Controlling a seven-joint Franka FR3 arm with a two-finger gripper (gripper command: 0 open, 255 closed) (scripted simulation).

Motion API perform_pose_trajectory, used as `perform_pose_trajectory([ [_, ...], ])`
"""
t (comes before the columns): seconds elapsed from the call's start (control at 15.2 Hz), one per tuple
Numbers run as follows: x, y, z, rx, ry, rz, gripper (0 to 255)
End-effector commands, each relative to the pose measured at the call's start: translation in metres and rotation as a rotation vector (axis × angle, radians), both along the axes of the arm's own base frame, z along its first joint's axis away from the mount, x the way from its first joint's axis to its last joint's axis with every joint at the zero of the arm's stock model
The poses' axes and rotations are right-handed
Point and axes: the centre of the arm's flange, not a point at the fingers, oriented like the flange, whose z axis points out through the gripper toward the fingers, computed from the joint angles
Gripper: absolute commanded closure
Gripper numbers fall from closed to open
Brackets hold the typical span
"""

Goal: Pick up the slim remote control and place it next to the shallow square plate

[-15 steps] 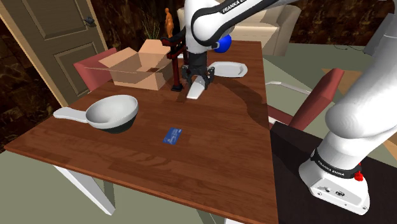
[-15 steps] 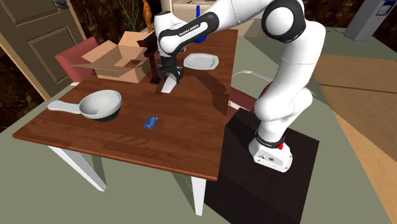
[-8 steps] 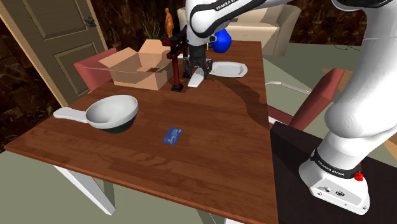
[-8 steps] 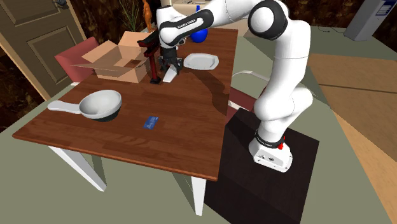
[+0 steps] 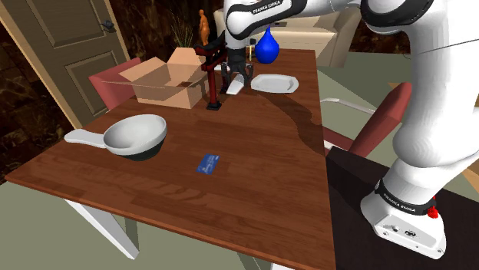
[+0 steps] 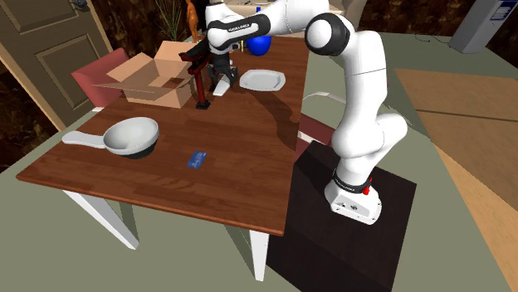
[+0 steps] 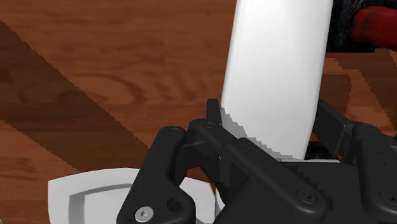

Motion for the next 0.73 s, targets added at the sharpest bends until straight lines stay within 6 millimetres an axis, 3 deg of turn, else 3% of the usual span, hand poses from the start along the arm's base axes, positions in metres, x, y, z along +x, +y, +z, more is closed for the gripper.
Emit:
perform_pose_trajectory([
  [0.0, 0.004, -0.005, -0.01, -0.001, 0.0, 0.0, 255],
  [0.66, 0.004, -0.005, -0.063, -0.001, 0.0, 0.0, 255],
])
